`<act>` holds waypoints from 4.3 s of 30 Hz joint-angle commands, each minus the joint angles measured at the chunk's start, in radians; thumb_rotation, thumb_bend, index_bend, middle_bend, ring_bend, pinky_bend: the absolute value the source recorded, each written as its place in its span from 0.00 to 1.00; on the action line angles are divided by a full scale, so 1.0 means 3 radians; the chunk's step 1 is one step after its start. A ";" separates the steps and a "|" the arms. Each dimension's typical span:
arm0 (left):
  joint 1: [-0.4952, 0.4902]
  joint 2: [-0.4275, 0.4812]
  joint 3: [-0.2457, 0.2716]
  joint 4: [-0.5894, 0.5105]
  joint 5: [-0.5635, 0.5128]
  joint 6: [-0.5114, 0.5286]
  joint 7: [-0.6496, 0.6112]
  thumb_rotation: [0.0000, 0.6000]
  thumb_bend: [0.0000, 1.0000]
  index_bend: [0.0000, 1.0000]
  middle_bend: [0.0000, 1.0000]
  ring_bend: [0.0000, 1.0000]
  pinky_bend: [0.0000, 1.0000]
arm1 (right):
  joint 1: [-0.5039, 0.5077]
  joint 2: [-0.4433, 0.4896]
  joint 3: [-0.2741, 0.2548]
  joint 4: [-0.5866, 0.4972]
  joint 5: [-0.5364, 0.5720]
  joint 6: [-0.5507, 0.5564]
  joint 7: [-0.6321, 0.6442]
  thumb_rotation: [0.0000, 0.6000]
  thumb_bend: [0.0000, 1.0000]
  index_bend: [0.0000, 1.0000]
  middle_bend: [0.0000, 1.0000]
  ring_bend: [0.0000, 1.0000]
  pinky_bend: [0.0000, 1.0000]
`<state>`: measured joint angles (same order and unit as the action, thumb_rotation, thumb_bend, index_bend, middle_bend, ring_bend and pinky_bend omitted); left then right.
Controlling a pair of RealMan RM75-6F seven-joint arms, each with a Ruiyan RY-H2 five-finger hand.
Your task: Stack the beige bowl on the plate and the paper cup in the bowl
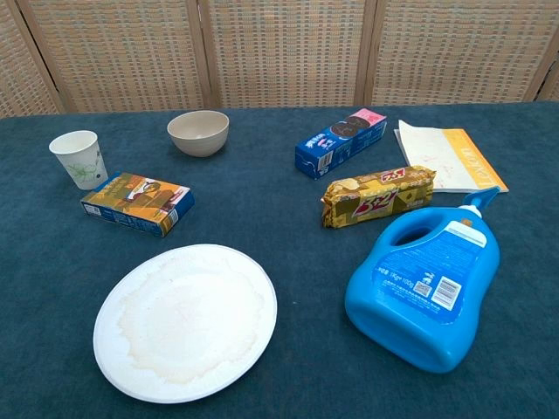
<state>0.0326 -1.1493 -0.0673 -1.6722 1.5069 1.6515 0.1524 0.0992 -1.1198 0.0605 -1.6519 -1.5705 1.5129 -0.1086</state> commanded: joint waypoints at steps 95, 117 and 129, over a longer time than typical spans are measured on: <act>-0.3499 -0.2050 -0.1054 0.3231 -0.2109 -0.3182 0.1075 1.00 0.26 0.33 0.01 0.00 0.00 | 0.0051 -0.0028 0.0196 0.0382 0.0538 -0.0280 0.0644 1.00 0.15 0.00 0.00 0.00 0.00; -0.3936 -0.2667 -0.1010 0.4303 -0.1942 -0.3589 0.0834 1.00 0.28 0.43 0.03 0.00 0.00 | 0.0001 -0.0024 0.0249 0.0476 0.0589 -0.0223 0.0874 1.00 0.15 0.00 0.00 0.00 0.00; -0.4072 -0.2851 -0.1023 0.4633 -0.1873 -0.3772 0.0781 1.00 0.29 0.43 0.03 0.00 0.00 | -0.0018 -0.0023 0.0263 0.0484 0.0588 -0.0190 0.0899 1.00 0.15 0.00 0.00 0.00 0.00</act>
<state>-1.1841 -1.9991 -0.3732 -0.2891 0.9420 0.5250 0.3895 0.0940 -1.1268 0.1393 -1.5068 -1.3940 1.4558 0.1611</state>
